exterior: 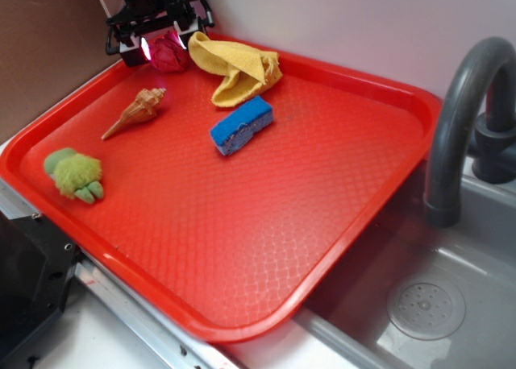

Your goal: Grab the red paper.

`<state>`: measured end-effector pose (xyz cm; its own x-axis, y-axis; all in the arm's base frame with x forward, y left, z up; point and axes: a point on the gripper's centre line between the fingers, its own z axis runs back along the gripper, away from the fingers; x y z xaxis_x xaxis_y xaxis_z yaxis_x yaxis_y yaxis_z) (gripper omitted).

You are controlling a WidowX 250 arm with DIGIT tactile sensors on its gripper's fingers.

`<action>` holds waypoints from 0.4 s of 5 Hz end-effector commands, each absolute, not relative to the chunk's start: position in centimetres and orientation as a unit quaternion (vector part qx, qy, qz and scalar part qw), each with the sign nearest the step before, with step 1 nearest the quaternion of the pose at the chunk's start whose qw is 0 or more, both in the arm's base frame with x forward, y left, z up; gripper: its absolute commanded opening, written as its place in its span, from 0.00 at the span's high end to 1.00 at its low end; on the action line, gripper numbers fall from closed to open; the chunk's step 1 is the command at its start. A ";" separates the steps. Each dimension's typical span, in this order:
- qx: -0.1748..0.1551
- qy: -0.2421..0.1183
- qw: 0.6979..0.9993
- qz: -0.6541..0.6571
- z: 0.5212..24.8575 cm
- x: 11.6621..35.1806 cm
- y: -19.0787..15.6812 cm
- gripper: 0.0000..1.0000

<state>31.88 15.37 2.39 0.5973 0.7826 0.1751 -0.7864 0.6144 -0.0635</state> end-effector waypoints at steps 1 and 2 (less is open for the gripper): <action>0.024 -0.113 0.890 0.441 3.6 31.6 16.2 1.00; 0.038 -0.103 0.884 0.454 4.7 31.3 16.0 1.00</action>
<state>30.96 15.19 2.38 0.5710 0.8060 0.1558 -0.8168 0.5768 0.0095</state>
